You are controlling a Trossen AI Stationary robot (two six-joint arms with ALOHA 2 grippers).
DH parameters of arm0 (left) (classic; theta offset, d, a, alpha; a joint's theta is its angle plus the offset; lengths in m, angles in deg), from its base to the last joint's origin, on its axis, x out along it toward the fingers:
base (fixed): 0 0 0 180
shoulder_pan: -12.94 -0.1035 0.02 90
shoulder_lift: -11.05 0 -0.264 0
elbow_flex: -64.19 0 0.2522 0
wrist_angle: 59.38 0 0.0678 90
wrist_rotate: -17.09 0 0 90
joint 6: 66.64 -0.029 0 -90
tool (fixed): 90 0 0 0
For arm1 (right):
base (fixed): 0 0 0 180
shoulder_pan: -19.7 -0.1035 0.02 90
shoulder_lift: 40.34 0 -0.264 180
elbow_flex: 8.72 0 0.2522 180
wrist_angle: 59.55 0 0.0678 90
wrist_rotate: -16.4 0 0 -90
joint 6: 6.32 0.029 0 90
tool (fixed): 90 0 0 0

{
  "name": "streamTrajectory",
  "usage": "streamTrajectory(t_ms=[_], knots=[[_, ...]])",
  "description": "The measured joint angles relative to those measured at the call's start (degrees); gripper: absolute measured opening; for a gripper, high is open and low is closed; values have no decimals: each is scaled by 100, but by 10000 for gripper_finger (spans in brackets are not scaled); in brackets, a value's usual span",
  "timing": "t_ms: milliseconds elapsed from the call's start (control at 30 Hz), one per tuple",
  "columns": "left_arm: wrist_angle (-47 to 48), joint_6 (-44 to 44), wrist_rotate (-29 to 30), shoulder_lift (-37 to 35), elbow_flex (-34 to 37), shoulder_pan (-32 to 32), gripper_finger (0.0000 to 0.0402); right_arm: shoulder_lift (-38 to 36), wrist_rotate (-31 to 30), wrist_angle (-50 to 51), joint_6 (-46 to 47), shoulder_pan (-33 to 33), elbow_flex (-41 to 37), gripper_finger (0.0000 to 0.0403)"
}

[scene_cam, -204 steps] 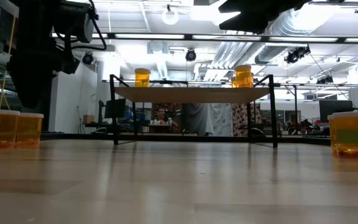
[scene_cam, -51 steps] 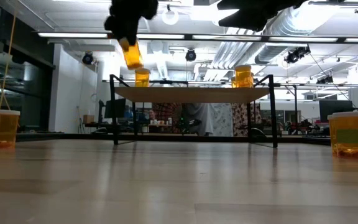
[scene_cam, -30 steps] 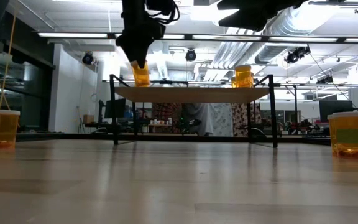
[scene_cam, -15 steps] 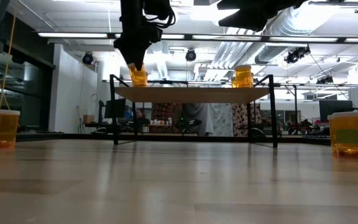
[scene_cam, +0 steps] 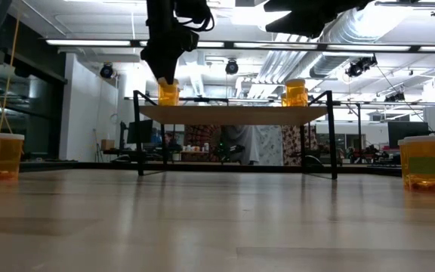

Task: Pick and place medicine bottles onto shelf by color
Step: Put the yellow pill bottle on the shelf

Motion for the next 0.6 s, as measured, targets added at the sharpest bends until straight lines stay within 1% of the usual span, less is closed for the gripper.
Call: streamTrajectory(t_ms=[167, 300, 600], knots=[[-12, -1, 1, 0, 2, -1, 258, 0, 0, 0, 0, 0, 0, 319], [45, 0, 22, 0, -58, -10, 262, 0, 0, 0, 0, 0, 0, 319], [159, 102, 28, -85, -1061, -46, 262, 0, 0, 0, -7, 1, 0, 319]])
